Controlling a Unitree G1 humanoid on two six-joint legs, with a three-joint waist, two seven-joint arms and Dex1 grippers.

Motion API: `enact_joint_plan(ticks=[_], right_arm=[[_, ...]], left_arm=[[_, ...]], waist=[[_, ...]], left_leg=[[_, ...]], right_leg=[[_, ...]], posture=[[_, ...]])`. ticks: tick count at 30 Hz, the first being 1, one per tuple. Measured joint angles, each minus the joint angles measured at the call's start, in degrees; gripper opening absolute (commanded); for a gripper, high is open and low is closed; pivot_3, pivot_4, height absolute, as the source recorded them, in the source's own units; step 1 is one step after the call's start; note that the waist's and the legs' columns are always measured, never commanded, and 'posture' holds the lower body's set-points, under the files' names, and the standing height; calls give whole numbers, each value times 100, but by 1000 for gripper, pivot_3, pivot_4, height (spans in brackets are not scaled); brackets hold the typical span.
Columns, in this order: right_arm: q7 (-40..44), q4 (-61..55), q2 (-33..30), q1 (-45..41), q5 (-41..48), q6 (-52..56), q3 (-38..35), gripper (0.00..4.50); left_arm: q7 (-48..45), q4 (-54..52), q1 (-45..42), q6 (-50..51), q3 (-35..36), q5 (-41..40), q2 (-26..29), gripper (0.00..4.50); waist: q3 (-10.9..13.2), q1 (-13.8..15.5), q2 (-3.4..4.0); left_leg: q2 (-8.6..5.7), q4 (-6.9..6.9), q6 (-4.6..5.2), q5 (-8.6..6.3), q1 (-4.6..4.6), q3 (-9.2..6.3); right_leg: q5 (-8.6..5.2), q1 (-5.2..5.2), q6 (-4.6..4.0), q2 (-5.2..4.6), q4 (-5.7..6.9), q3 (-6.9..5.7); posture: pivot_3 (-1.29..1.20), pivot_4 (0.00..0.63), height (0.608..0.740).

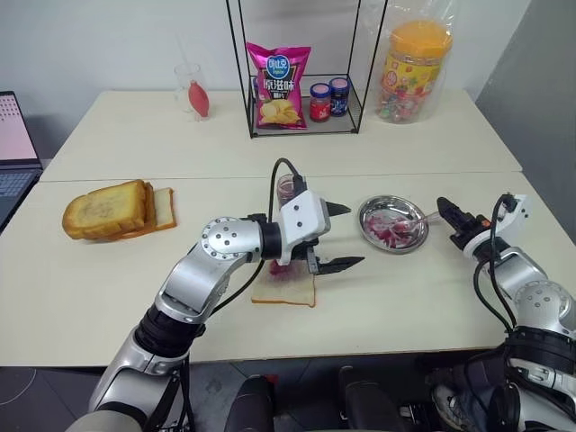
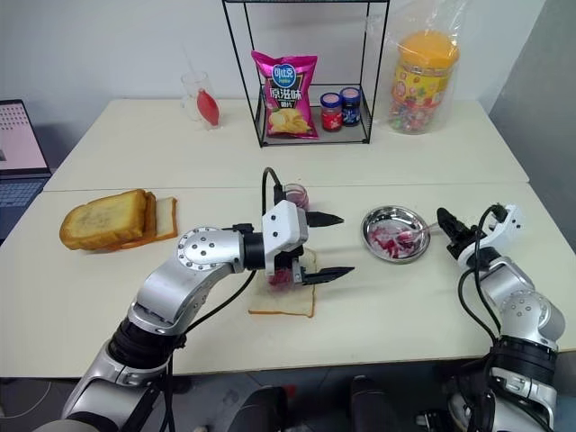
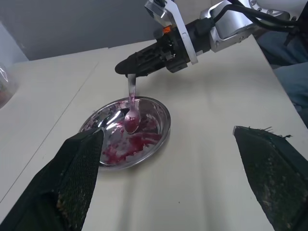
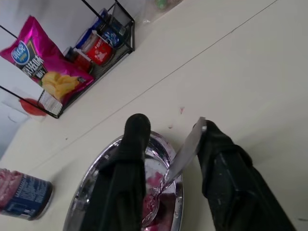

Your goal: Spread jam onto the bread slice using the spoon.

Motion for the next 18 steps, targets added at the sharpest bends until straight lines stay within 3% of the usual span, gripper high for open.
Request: enact_joint_plan(ticks=[4,11,18], right_arm=[[23,-86,-47,106,-307,-178,176,3242],[43,-241,-51,328,-1096,-850,469,3242],[173,-456,-15,370,-1241,-1079,563,3242]], left_arm=[[-8,-1,12,13,0,-4,15,4500],[-20,-2,87,12,7,-4,102,4500],[-13,-19,122,12,68,-6,167,4500]], waist=[[0,4,0],[0,4,0],[0,3,0]], left_leg=[[0,0,0,0,0,0],[0,1,0,0,0,0],[0,1,0,0,1,-1]], right_leg=[[0,1,0,0,0,0],[0,1,0,0,0,-1],[0,1,0,0,0,-1]], posture=[[0,150,740],[0,150,740],[0,150,740]])
